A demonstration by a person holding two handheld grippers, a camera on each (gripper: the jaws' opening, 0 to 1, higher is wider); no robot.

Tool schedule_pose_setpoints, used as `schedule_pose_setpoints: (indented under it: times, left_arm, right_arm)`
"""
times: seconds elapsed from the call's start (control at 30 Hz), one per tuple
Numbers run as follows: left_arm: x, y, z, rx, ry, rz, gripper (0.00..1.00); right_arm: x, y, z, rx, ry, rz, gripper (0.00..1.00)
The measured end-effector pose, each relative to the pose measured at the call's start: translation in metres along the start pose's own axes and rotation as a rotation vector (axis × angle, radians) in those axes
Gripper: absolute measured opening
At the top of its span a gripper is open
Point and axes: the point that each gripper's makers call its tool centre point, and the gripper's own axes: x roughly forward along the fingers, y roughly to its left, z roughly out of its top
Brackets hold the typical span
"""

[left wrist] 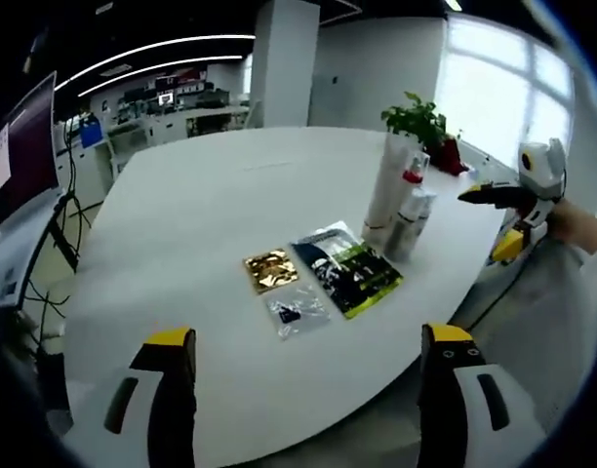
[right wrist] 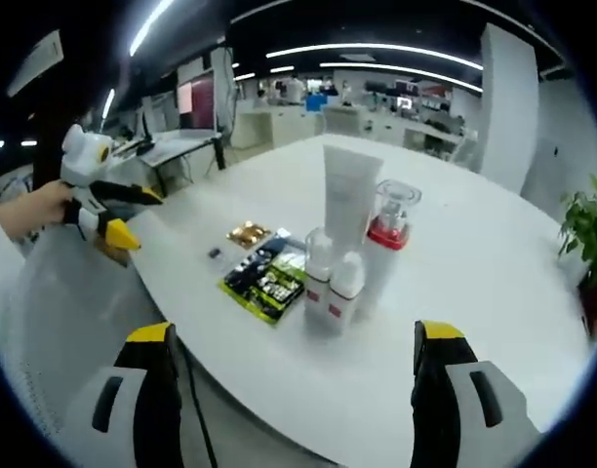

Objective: Arrange the skincare products in the storage area until every visible bottle or jar stands upright without overlapping.

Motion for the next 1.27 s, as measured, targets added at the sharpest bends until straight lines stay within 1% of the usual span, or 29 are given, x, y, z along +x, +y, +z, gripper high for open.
schedule_pose_setpoints:
  times: [0.07,0.4,0.5,0.6,0.93,1.27]
  left_arm:
    - [0.0006,-0.0001,-0.0023,0.004,0.013,-0.002,0.93]
    - [0.0011,-0.0008,-0.0034,0.02,0.023,0.002,0.93]
    - [0.0013,-0.0014,-0.0035,0.005,0.02,-0.006,0.93]
    - [0.0004,0.0004,-0.0036,-0.012,0.015,0.0,0.93]
    - [0.0013,-0.0002,-0.0053,-0.016,0.019,-0.007,0.92]
    - [0.0016,-0.0031,-0.0074,0.002,0.034,-0.012,0.92]
  right_arm:
    - [0.0007,0.0013,-0.0007,-0.002,0.004,0.002,0.99]
    - [0.0022,0.0051,-0.0028,0.001,0.017,0.018,0.99]
    - [0.0033,0.0053,-0.0039,-0.002,0.022,0.021,0.99]
    - [0.0033,0.0054,-0.0043,-0.001,0.023,0.023,0.99]
    - [0.0041,0.0091,-0.0067,-0.002,0.036,0.037,0.99]
    - [0.0043,0.0093,-0.0088,-0.002,0.042,0.04,0.99]
